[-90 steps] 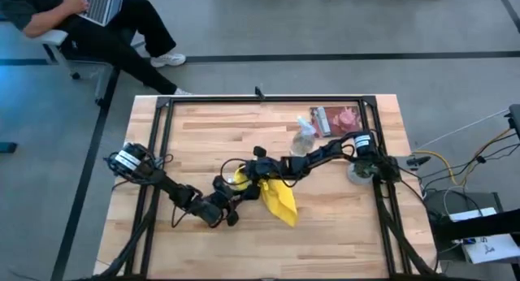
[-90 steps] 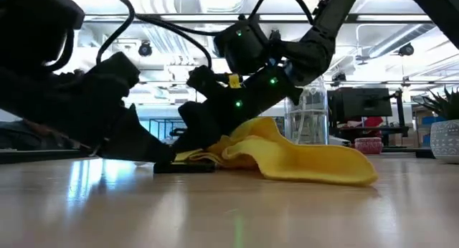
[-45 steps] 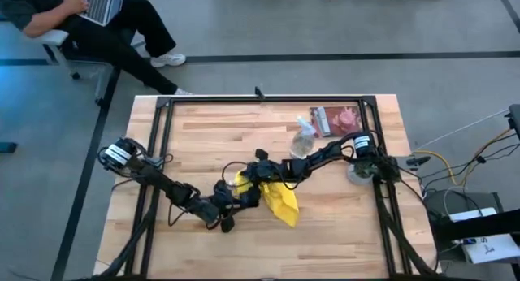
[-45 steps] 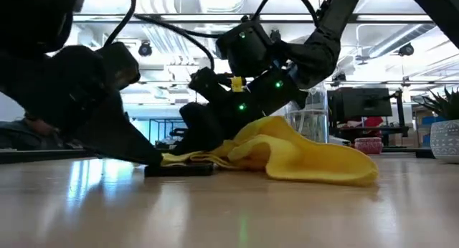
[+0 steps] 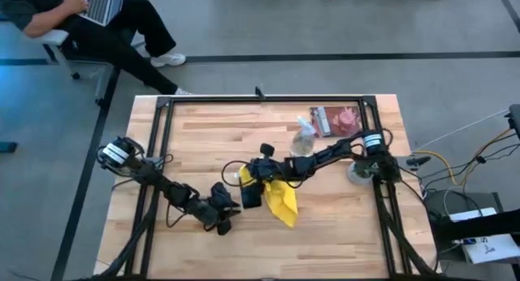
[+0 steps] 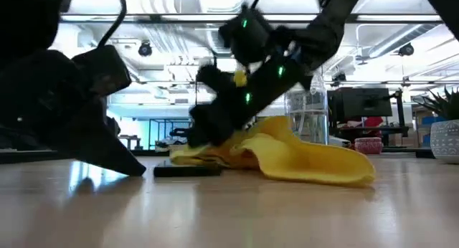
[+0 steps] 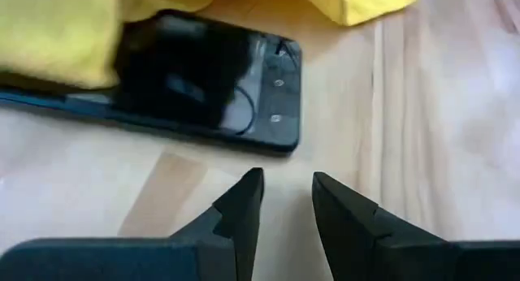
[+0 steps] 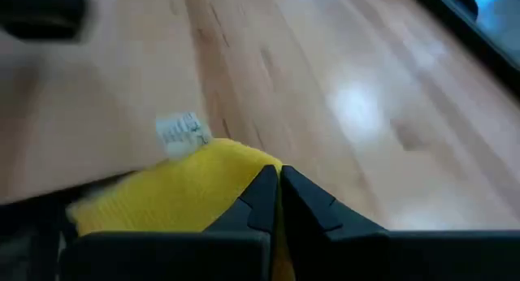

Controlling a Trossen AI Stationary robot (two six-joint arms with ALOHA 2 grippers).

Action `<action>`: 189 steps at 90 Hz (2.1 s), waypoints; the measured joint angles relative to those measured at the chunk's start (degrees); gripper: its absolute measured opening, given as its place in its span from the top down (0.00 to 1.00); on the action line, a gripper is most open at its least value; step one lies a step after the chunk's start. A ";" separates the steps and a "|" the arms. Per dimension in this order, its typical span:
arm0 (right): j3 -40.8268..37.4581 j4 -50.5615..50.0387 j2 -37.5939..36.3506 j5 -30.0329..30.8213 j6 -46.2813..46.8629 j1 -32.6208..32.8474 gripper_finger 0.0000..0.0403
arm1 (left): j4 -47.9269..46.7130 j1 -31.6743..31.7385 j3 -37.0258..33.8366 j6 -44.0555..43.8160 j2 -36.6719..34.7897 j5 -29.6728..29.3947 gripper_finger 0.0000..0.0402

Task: Apply microfiber cloth
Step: Wipe the black cellphone with the yellow microfiber cloth

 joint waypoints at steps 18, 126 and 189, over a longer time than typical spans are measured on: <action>-5.04 -0.56 -6.72 -0.21 -1.55 2.42 1.00 | -3.77 -1.05 -0.26 -0.51 -3.71 0.06 0.76; -16.13 -32.78 -18.64 -14.84 55.93 33.66 1.00 | -11.26 9.11 1.84 23.54 -14.34 -0.78 0.76; -16.10 -53.95 -22.68 -31.07 109.47 60.37 1.00 | -11.23 21.54 12.07 42.41 -14.34 9.75 0.76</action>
